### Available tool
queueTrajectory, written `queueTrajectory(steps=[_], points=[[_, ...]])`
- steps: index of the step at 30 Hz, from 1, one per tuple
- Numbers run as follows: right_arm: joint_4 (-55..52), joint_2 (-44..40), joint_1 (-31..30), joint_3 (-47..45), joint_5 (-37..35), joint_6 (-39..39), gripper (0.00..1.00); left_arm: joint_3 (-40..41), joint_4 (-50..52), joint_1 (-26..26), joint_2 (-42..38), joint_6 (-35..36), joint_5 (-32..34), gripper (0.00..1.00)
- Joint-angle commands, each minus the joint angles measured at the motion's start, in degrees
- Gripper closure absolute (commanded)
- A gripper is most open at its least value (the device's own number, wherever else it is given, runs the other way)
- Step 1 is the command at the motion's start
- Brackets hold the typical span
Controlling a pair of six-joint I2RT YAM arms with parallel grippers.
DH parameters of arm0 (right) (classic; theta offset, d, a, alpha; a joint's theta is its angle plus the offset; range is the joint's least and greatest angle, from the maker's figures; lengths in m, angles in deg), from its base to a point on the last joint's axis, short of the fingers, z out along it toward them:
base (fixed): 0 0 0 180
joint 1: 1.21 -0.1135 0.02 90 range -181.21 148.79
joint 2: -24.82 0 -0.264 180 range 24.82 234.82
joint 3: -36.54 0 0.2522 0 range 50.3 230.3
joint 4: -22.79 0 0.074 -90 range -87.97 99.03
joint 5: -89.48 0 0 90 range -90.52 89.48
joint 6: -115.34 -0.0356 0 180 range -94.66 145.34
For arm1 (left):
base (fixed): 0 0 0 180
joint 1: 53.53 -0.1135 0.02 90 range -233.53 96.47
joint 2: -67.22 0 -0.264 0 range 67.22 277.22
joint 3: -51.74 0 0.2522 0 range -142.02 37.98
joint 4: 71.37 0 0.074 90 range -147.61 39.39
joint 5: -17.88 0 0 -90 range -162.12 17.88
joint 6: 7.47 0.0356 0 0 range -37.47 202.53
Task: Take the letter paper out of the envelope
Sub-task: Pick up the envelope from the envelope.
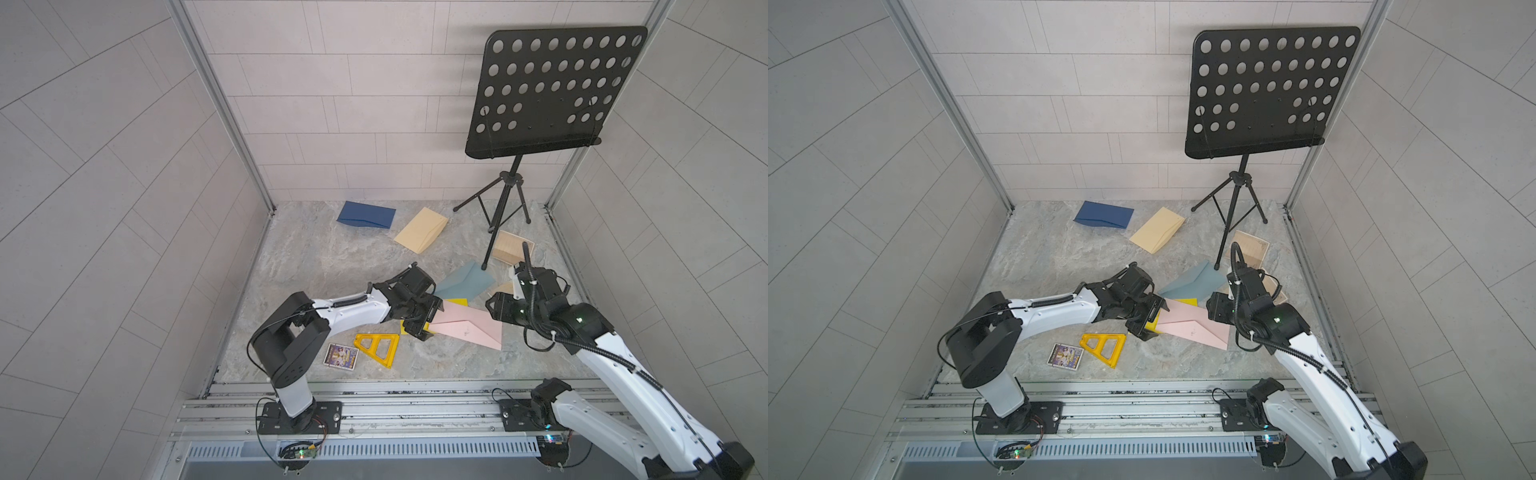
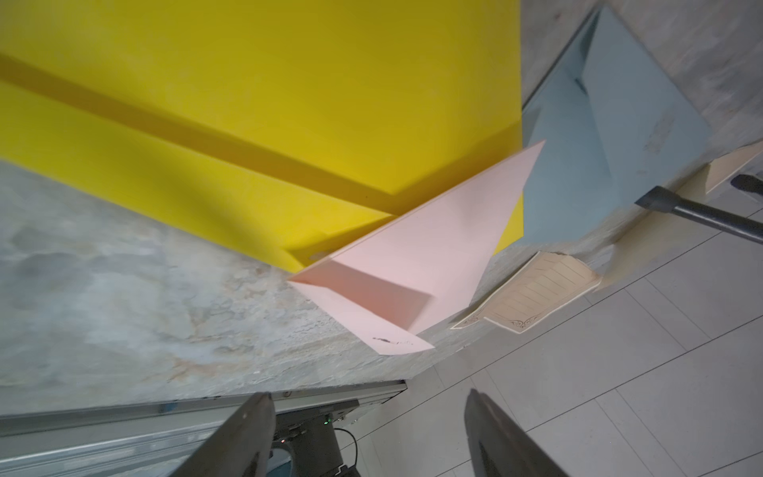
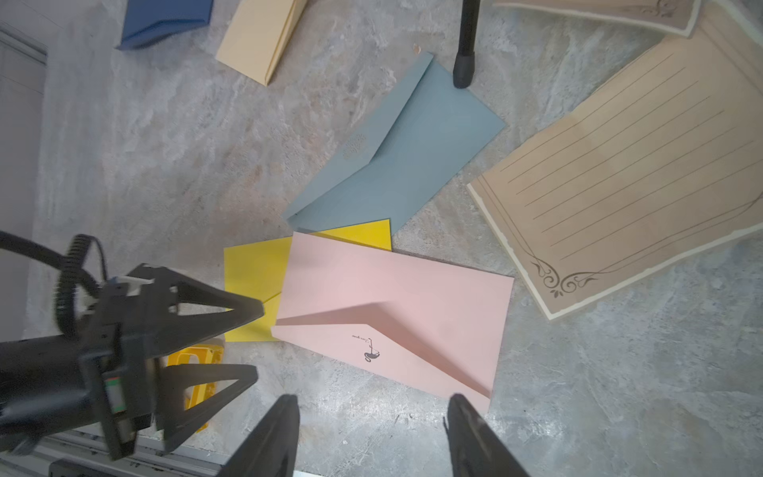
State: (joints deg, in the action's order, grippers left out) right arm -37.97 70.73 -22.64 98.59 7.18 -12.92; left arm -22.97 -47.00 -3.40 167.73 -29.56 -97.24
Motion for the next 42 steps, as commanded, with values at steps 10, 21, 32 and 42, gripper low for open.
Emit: queueTrajectory(steps=[10,21,32,42], points=[[-10.0,-8.6,0.0,2.6,-2.4,-0.4,0.4,-5.9,5.0,3.0,6.3,-12.2,4.2,0.19],[-10.7,-9.6,0.0,2.8,-1.1,0.4,0.4,-8.1,1.1,3.1,12.3,-14.0,4.7,0.26],[-10.1,-9.4,0.1,2.1,-0.6,0.8,0.4,-6.0,1.4,4.3,11.5,-14.4,4.9,0.51],[-9.7,-9.3,0.1,1.4,-0.4,0.5,0.41,-4.8,2.7,4.3,8.3,-13.6,6.4,0.76]])
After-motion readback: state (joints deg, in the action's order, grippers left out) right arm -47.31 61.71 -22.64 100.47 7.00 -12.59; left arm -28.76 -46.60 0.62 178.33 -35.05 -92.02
